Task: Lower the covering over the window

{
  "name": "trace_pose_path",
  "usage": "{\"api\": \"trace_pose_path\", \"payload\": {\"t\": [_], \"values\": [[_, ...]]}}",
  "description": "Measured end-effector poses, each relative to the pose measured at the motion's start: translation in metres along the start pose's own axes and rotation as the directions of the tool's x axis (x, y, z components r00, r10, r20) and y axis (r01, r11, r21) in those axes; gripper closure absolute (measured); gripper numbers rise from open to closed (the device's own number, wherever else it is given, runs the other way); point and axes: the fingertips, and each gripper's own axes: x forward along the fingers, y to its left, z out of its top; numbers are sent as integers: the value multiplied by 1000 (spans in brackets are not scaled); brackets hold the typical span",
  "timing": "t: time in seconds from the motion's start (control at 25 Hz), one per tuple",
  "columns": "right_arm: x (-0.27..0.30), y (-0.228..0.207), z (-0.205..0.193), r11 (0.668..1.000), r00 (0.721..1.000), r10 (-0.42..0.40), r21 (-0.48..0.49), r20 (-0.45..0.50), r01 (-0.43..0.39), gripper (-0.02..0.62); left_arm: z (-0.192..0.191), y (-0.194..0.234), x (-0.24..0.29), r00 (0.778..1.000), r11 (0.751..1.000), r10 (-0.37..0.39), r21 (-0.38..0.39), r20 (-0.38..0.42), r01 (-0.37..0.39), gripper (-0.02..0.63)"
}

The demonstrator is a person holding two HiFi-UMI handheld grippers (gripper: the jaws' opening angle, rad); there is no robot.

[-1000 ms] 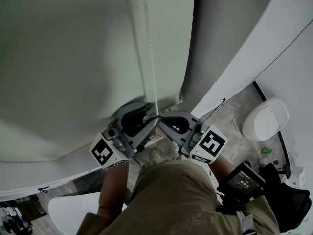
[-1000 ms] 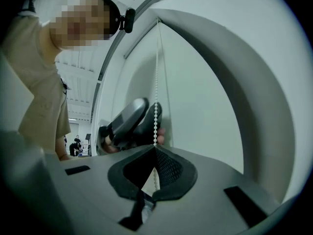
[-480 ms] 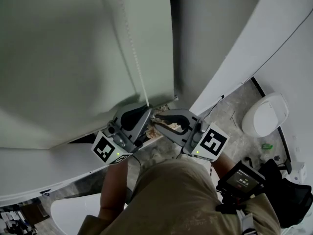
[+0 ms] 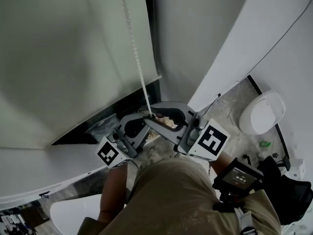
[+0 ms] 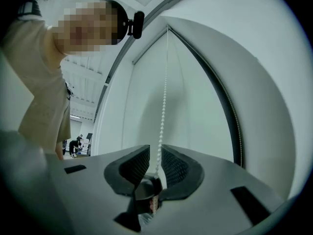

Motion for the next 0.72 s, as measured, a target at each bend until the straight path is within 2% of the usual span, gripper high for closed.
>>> {"api": "trace_pose_path", "payload": {"t": [0.08,0.16,0.52,0.56,0.6,0.64,0.72], "values": [[1,-1,2,1000,1000,-17,-15,9,17,528,-1,-6,3,1000,1000,-23,-2,-14,23,586],[2,-3,0,999,1000,-26,-32,3,26,569,-1,-6,2,999,999,-33,0,-18,33,586],[-1,-8,-3,1000,1000,-27,6,-5,27,578,-9,-13,-6,997,998,-63,-3,-51,63,583],[-2,-11,-4,1000,1000,-29,12,-1,29,580,-9,-14,-10,997,997,-75,-20,-31,74,554],[-3,-13,-4,999,999,-32,15,0,32,580,-4,-13,-16,997,996,-80,-40,8,80,482],[-4,-16,-7,999,999,-35,18,-6,35,580,3,-10,-21,996,996,-74,-53,54,76,454],[-5,-17,-23,999,998,-38,26,-41,39,580,21,-1,-25,993,998,-37,-41,109,42,454]]}}
